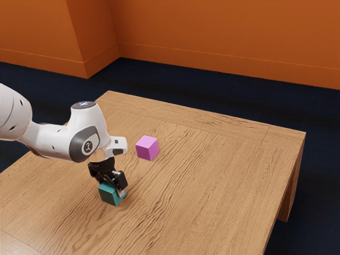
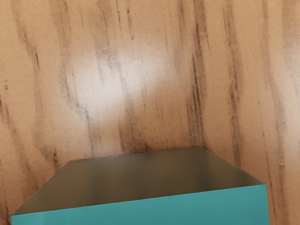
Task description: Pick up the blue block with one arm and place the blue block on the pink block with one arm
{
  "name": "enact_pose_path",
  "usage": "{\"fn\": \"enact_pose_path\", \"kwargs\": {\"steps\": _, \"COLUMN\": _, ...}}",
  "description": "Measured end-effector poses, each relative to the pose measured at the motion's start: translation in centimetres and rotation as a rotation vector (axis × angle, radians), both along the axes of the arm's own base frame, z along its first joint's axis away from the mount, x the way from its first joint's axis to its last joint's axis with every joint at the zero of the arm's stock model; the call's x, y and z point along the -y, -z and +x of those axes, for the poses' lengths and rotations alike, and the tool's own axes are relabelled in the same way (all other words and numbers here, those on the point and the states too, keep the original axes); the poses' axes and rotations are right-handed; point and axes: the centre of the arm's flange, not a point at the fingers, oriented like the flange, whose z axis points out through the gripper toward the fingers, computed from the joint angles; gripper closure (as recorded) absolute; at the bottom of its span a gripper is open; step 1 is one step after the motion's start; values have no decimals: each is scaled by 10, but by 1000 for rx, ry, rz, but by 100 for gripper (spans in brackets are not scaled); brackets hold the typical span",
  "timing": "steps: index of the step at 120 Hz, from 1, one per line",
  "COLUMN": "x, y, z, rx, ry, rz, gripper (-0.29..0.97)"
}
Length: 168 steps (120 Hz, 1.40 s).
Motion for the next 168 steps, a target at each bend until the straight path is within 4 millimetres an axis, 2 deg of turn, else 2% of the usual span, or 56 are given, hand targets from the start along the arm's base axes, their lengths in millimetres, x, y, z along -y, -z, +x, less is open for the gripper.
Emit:
{"fn": "enact_pose_path", "kwargs": {"steps": 20, "x": 0, "y": 3, "z": 0, "rx": -3, "ry": -2, "rz": 0, "gripper": 4}}
{"fn": "enact_pose_path", "kwargs": {"steps": 68, "x": 0, "y": 2, "z": 0, "rx": 1, "ry": -9, "rz": 2, "gripper": 26}}
{"fn": "enact_pose_path", "kwargs": {"steps": 99, "x": 0, "y": 1, "z": 1, "rx": 4, "ry": -17, "rz": 4, "gripper": 28}}
{"fn": "enact_pose_path", "kwargs": {"steps": 122, "x": 0, "y": -20, "z": 5, "rx": 43, "ry": -23, "rz": 6, "gripper": 30}}
{"fn": "enact_pose_path", "kwargs": {"steps": 131, "x": 0, "y": -45, "z": 21, "rx": 96, "ry": -22, "rz": 7, "gripper": 30}}
{"fn": "enact_pose_path", "kwargs": {"steps": 147, "x": -1, "y": -100, "z": 65, "rx": 197, "ry": -17, "rz": 10, "gripper": 30}}
{"fn": "enact_pose_path", "kwargs": {"steps": 157, "x": -4, "y": -112, "z": 96, "rx": 209, "ry": -18, "rz": 10, "gripper": 30}}
{"fn": "enact_pose_path", "kwargs": {"steps": 168, "x": -14, "y": -107, "z": 124, "rx": 191, "ry": -28, "rz": 14, "gripper": 30}}
